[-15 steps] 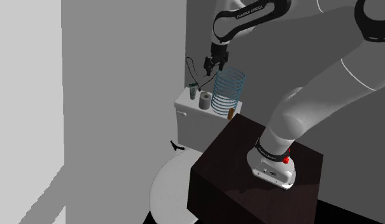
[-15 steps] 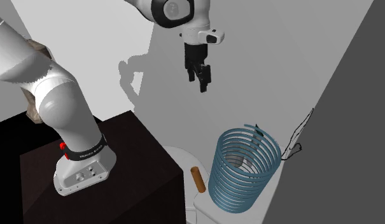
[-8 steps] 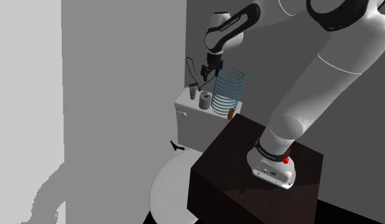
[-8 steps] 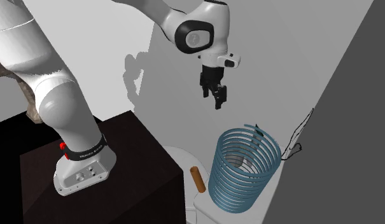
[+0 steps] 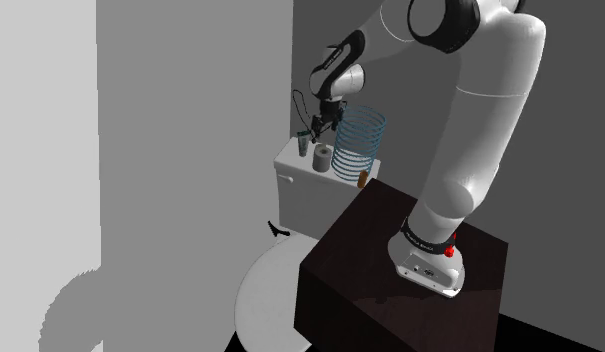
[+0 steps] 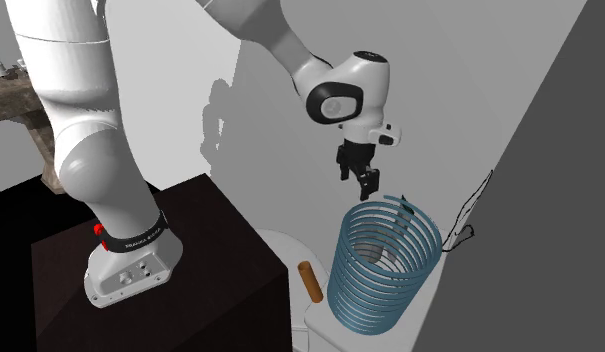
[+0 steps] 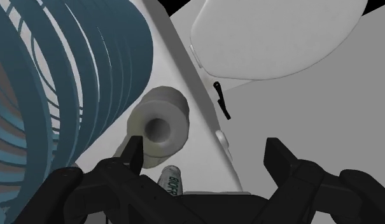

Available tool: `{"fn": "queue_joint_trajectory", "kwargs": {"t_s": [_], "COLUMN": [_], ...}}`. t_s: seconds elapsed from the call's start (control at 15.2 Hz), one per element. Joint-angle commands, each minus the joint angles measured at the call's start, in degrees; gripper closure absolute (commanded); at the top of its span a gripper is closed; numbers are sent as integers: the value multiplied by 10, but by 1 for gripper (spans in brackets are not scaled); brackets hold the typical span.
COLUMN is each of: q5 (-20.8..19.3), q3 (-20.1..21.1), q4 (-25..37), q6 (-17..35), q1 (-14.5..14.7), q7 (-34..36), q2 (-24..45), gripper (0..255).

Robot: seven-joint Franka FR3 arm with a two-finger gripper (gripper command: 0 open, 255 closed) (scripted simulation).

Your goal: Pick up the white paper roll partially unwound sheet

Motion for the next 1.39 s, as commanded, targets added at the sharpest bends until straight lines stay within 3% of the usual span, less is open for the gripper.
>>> {"fn": "queue_joint_trajectory", "kwargs": {"t_s": [0.0,0.33,0.73,1.32], "q5": [24,73,103,114], "q3": [6,30,57,71], "q4": [27,111,234,253], "q6": [13,33,36,67], "q1": [-11,-49,-95,-106], "q7": [-21,-63,-90,-96], "q2": [45,160,295,345], "gripper": [0,0,0,0]}}
